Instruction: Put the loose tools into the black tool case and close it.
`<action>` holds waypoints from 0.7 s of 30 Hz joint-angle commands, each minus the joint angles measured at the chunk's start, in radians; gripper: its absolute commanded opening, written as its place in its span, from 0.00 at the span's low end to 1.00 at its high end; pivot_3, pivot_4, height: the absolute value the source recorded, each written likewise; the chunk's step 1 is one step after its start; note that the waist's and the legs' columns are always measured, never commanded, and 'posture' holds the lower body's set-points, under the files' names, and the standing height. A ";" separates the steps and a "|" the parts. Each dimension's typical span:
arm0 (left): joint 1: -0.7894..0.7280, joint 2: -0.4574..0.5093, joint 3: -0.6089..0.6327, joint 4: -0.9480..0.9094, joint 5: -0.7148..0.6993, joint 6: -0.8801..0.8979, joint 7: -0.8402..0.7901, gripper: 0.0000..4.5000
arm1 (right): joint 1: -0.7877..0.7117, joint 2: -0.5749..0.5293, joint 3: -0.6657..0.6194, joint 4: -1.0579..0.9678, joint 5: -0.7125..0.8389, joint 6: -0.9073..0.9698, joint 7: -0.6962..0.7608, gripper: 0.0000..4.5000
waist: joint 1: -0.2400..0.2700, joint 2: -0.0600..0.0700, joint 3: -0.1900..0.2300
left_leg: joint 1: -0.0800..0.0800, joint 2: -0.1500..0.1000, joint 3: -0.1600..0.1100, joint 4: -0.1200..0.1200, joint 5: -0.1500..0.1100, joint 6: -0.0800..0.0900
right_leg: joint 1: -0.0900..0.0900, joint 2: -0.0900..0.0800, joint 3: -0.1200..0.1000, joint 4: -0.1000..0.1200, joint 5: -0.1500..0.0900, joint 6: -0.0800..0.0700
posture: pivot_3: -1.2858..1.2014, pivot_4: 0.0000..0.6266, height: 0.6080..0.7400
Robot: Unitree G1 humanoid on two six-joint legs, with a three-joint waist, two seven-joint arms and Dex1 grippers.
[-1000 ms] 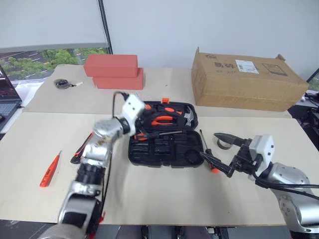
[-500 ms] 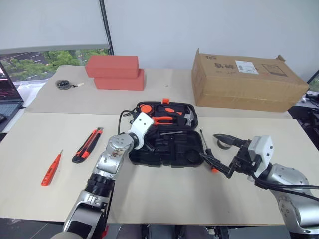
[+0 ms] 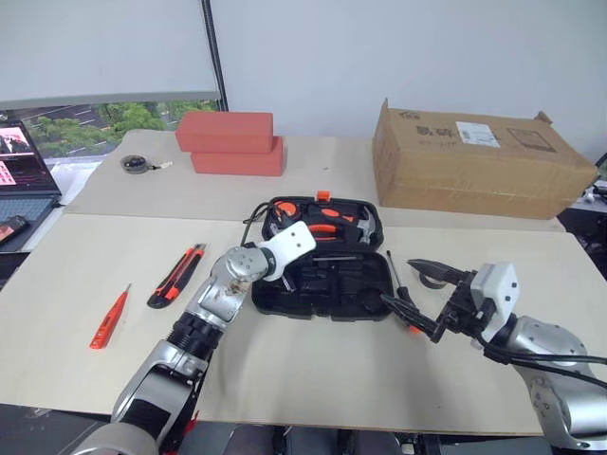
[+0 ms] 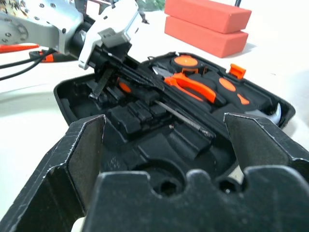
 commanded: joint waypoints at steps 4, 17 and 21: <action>0.019 -0.011 -0.065 0.199 0.077 -0.038 0.017 0.01 | -0.001 -0.010 -0.001 -0.028 -0.009 0.000 -0.012 1.00 | 0.003 0.001 -0.002 | 0.002 0.000 -0.001 0.000 0.000 0.000 | 0.001 -0.004 0.000 0.000 -0.002 -0.003 | 0.52 0.24 0.79; 0.006 0.005 -0.157 0.278 0.211 -0.161 -0.009 0.01 | 0.018 -0.020 0.001 -0.034 -0.006 0.015 -0.013 1.00 | 0.005 0.004 -0.004 | 0.003 -0.001 -0.001 0.000 0.000 0.000 | 0.002 -0.012 -0.001 -0.001 -0.001 -0.002 | 0.52 0.24 0.79; 0.013 -0.006 -0.159 0.316 0.225 -0.177 -0.010 0.01 | 0.017 -0.022 0.000 -0.029 -0.005 0.016 -0.010 1.00 | 0.008 0.004 -0.005 | 0.003 -0.001 -0.001 0.000 0.000 0.000 | 0.002 -0.013 0.000 -0.002 -0.001 -0.001 | 0.52 0.24 0.79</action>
